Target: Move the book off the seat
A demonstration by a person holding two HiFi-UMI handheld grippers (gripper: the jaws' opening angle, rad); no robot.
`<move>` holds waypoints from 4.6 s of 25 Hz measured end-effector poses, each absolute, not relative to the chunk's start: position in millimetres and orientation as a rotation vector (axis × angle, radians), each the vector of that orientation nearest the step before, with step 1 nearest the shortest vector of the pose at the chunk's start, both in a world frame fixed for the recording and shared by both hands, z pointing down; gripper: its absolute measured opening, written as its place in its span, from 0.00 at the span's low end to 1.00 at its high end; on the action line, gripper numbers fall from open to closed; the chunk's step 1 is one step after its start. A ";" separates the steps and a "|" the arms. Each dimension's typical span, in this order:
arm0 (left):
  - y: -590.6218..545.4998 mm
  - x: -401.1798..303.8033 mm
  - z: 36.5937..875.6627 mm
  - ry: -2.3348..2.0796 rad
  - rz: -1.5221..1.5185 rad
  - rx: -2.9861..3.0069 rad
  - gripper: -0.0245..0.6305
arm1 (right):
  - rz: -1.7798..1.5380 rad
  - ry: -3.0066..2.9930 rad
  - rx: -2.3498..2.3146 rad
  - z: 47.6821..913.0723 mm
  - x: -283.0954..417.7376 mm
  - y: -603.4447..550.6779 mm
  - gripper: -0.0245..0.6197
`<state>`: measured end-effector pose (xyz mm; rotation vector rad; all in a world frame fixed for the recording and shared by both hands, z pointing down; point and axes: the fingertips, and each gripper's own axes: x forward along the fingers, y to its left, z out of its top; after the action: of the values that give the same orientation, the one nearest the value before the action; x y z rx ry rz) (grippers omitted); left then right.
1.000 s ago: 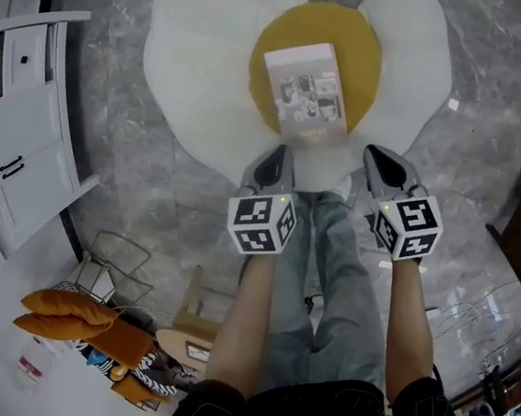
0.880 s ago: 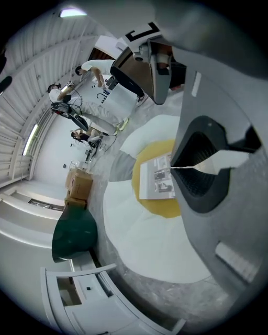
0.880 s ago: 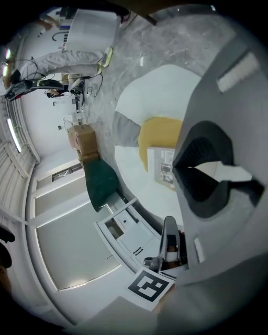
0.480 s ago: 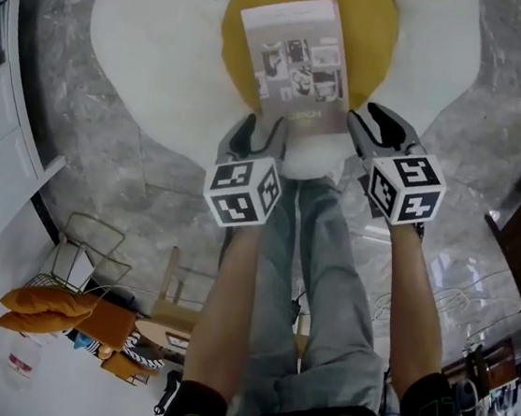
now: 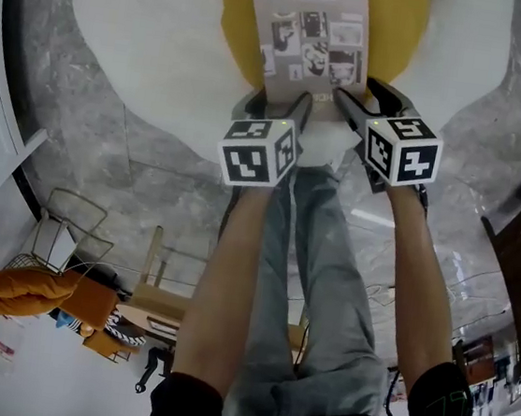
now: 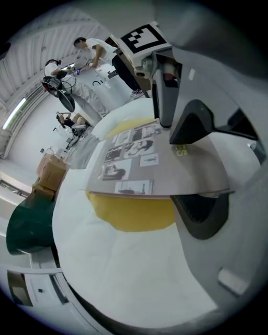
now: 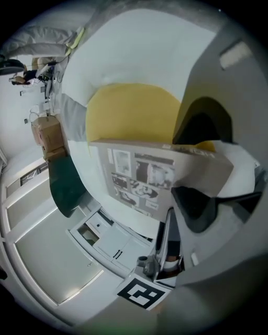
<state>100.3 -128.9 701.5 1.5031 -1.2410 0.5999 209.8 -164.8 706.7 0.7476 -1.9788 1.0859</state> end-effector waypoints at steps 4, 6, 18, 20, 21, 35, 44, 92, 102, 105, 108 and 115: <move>-125.1 101.9 694.7 -1.242 0.603 1.498 0.48 | 1.084 -1.981 0.698 699.8 206.3 -161.4 0.39; -123.8 104.4 682.7 -1.267 0.599 1.487 0.48 | 1.053 -1.997 0.688 688.5 208.2 -163.4 0.39; -57.5 7.6 583.2 -1.541 0.456 1.433 0.47 | 0.790 -2.153 0.495 589.5 98.6 -122.3 0.38; -56.2 11.9 567.9 -1.582 0.422 1.417 0.47 | 0.739 -2.181 0.457 573.0 99.9 -125.3 0.38; -52.0 10.4 560.8 -1.601 0.406 1.408 0.47 | 0.716 -2.193 0.437 565.1 96.8 -123.2 0.38; 199.3 -115.1 502.6 -1.892 0.143 1.063 0.44 | 0.344 -2.267 -0.050 500.5 -73.6 94.0 0.38; 373.8 -182.4 466.9 -2.061 -0.099 0.780 0.44 | 0.103 -2.286 -0.383 458.1 -173.8 261.5 0.38; 279.4 -185.0 566.0 -2.014 -0.209 0.552 0.43 | 0.120 -2.118 -0.580 568.0 -189.1 166.0 0.38; 293.4 -193.6 559.9 -2.083 -0.123 0.566 0.47 | 0.010 -2.145 -0.549 563.8 -189.5 168.2 0.38; 291.5 -203.4 535.2 -2.129 -0.186 0.620 0.36 | -0.001 -2.170 -0.539 548.3 -197.4 164.2 0.38; 293.5 -219.8 501.9 -2.185 -0.250 0.669 0.15 | -0.032 -2.222 -0.563 518.5 -214.3 160.5 0.33; 319.6 -247.9 385.0 -2.307 -0.313 0.644 0.05 | 0.002 -2.296 -0.588 408.2 -237.8 175.4 0.13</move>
<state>-247.9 319.6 385.0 0.6436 -2.3070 -0.3129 -237.8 175.4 408.2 -0.5879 -2.2964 0.0019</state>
